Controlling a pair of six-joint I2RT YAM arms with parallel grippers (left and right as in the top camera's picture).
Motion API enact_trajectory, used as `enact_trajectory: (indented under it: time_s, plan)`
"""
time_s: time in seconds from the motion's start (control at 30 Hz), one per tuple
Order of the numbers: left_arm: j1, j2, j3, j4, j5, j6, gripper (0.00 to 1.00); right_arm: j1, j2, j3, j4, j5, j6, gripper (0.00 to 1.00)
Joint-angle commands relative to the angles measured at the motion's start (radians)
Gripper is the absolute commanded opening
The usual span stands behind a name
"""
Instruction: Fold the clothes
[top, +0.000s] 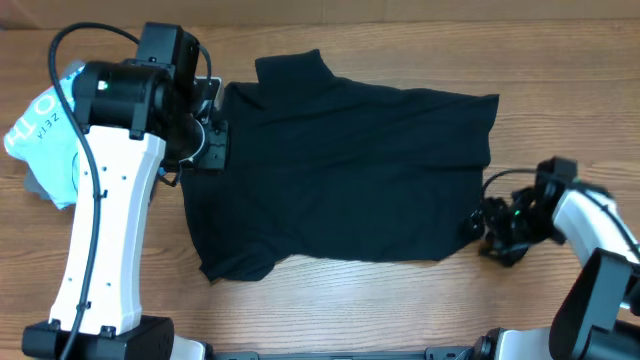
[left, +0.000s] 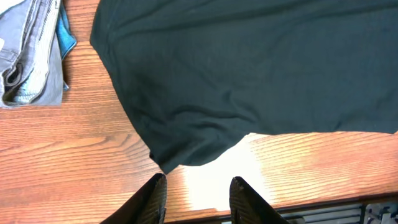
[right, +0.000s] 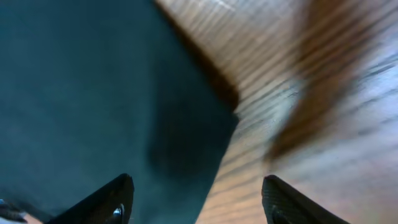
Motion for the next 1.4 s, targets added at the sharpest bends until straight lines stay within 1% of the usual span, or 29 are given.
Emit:
enact_trajectory:
  time_s: [0.0,0.07,0.13,0.2,0.23,0.3,0.33,0.4,0.47,0.5,0.57,0.6,0.67,0.7,0.8,0.83,0.93,1.07,1.13,1.2,1.23,1.3,1.33,1.37]
  plan:
    - [-0.005,-0.015,-0.009,0.013,-0.006,-0.014,0.37,0.001,-0.005,-0.089,0.089,-0.041,0.096,0.66]
    - [-0.005,-0.015,-0.009,0.018,-0.006,-0.014,0.37,0.001,-0.005,-0.121,0.153,-0.042,0.098,0.57]
    - [-0.005,-0.015,-0.009,0.019,-0.006,-0.014,0.37,0.001,-0.005,-0.117,0.190,-0.050,0.083,0.29]
    - [-0.005,-0.015,-0.009,0.020,-0.006,-0.014,0.37,0.001,-0.007,-0.079,0.182,-0.071,0.036,0.15]
    - [-0.005,-0.015,-0.009,0.022,-0.006,-0.014,0.37,0.001,-0.007,-0.040,0.138,-0.066,0.009,0.11]
    - [-0.005,-0.015,-0.009,0.023,-0.006,-0.014,0.38,0.001,-0.007,0.055,0.002,-0.023,-0.020,0.05]
    - [-0.005,-0.015,-0.009,0.024,-0.006,-0.014,0.37,0.001,-0.007,0.111,-0.079,0.019,-0.022,0.04]
    - [-0.005,-0.015,-0.009,0.028,-0.006,-0.014,0.38,0.003,-0.007,0.241,-0.236,0.089,-0.063,0.04]
    - [-0.005,-0.015,-0.009,0.039,-0.006,-0.014,0.38,0.011,-0.007,0.365,-0.369,0.143,-0.072,0.04]
    - [-0.005,-0.015,-0.009,0.043,-0.006,-0.014,0.38,0.016,-0.007,0.408,-0.406,0.163,-0.073,0.04]
    - [-0.005,-0.015,-0.009,0.059,-0.006,-0.014,0.40,0.037,-0.007,0.498,-0.461,0.221,-0.072,0.04]
    - [-0.005,-0.015,-0.009,0.063,-0.006,-0.014,0.40,0.042,-0.007,0.507,-0.461,0.230,-0.072,0.09]
    - [-0.005,-0.015,-0.009,0.070,-0.006,-0.014,0.40,0.052,-0.006,0.508,-0.444,0.235,-0.072,0.37]
    - [-0.005,-0.015,-0.009,0.070,-0.006,-0.014,0.40,0.056,-0.003,0.501,-0.436,0.234,-0.072,0.47]
    - [-0.005,-0.015,-0.009,0.062,-0.006,-0.014,0.40,0.057,0.002,0.465,-0.410,0.253,-0.071,0.71]
    - [-0.005,-0.015,-0.009,0.060,-0.006,-0.014,0.40,0.056,0.002,0.455,-0.404,0.256,-0.071,0.73]
    - [-0.005,-0.015,-0.009,0.055,-0.006,-0.013,0.40,0.036,0.002,0.406,-0.376,0.260,-0.066,0.74]
    - [-0.005,-0.015,-0.009,0.056,-0.006,-0.010,0.41,-0.016,0.002,0.317,-0.312,0.251,-0.053,0.71]
    - [-0.005,-0.015,-0.009,0.058,-0.006,-0.009,0.41,-0.038,0.002,0.253,-0.259,0.221,-0.053,0.68]
    - [-0.005,-0.015,-0.009,0.064,-0.006,-0.006,0.41,-0.046,0.002,0.171,-0.195,0.183,-0.053,0.69]
    - [-0.005,-0.015,-0.009,0.067,-0.006,-0.006,0.42,-0.046,0.002,0.133,-0.166,0.163,-0.053,0.70]
    - [-0.005,-0.015,-0.009,0.069,-0.006,-0.003,0.42,-0.046,0.002,0.062,-0.116,0.116,-0.053,0.75]
    - [-0.005,-0.015,-0.009,0.069,-0.006,-0.001,0.43,-0.046,0.002,0.035,-0.096,0.101,-0.053,0.76]
    - [-0.005,-0.015,-0.009,0.069,-0.006,0.002,0.43,-0.046,0.002,0.019,-0.082,0.092,-0.053,0.73]
